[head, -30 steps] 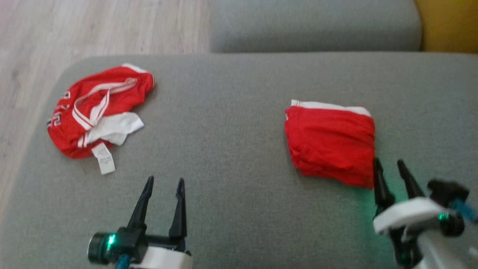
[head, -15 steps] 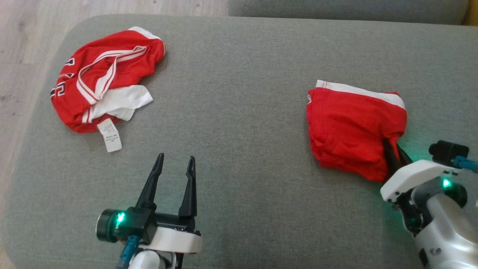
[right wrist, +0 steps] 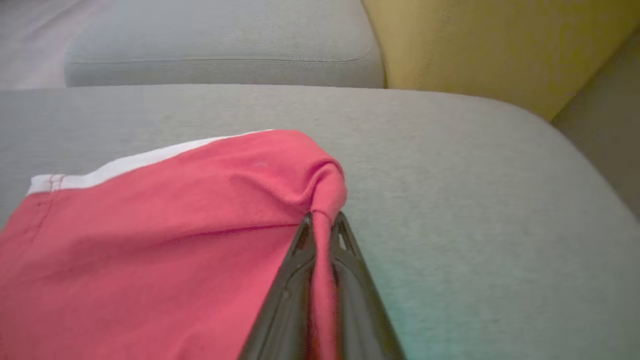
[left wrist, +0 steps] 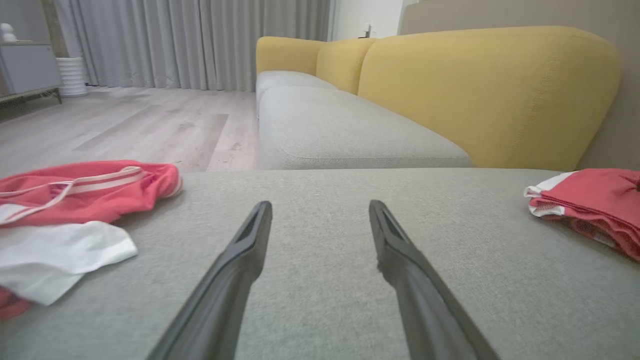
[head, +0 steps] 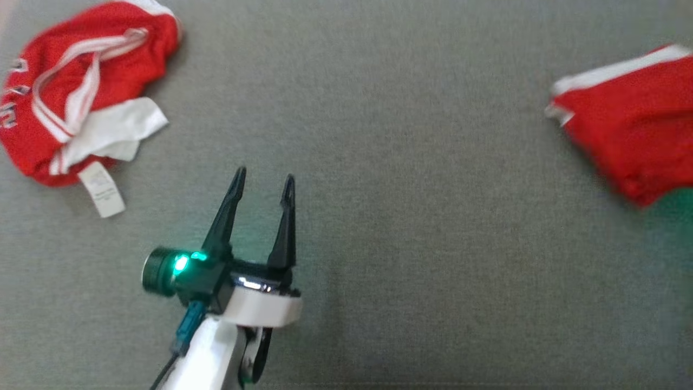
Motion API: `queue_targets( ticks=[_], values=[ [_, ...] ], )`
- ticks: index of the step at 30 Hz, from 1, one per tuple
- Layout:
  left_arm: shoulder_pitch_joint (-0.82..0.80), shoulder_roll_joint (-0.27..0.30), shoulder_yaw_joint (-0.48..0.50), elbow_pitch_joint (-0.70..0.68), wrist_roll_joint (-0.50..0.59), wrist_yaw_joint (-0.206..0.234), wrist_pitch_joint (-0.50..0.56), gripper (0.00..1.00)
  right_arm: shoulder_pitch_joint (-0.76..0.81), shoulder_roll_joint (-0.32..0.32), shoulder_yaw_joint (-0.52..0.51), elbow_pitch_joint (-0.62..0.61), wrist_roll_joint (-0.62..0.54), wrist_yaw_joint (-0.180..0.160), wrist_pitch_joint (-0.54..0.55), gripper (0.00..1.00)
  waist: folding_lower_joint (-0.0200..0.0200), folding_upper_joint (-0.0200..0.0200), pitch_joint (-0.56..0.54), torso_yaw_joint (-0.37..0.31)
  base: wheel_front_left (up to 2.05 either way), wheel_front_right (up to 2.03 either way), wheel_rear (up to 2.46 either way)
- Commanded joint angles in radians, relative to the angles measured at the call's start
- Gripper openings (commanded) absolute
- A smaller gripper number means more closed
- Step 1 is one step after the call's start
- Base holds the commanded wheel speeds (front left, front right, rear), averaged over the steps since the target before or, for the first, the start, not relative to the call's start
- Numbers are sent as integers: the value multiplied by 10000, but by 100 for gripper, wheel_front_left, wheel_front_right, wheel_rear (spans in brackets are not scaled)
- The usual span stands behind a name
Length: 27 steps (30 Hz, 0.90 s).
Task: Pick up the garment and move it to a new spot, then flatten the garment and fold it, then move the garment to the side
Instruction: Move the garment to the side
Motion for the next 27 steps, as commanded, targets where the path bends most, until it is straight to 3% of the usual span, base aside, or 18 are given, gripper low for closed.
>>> queue_targets(
  ticks=[1, 8, 15, 16, 17, 18, 23, 27],
  values=[
    [-318, 16, 205, -355, 81, -14, -53, 100, -62, -646, -39, -231, -127, 65, 61, 0, -1, 0, 710, -266, 0, 0, 0],
    [-1026, 16, -34, -345, 172, -76, -53, 100, -311, -2062, -1012, -60, -714, 65, 306, 0, -1, 0, 1509, -464, 0, 0, 0],
    [-1250, 16, -182, -373, -2, 21, -53, 100, -322, -2594, -2006, -45, -1591, 65, 138, 2, -1, 0, 1763, -642, 0, 0, 0],
    [-1247, 16, -215, -355, -61, 32, -53, 100, -329, -2602, -2136, -64, -1722, 65, 129, 26, -1, 0, 1768, -653, 0, 0, 0],
    [-1242, 16, -244, -334, -116, 42, -53, 100, -344, -2596, -2268, -80, -1872, 65, 106, 66, -1, 0, 1759, -664, 0, 0, 0],
    [-1237, 16, -278, -311, -159, 53, -53, 100, -367, -2590, -2399, -123, -2080, 65, -9, 100, -1, 0, 1728, -662, 0, 0, 0],
    [-1098, 16, -371, -193, -261, 67, -53, 100, -322, -2072, -2968, -305, -3305, 65, -830, 100, -1, 0, 1259, -520, 0, 0, 0],
    [-795, 16, -288, -97, -289, 115, -53, 100, -116, -952, -3066, -617, -4037, 65, -1438, 100, -1, 0, 505, -370, 0, 0, 0]
  ],
)
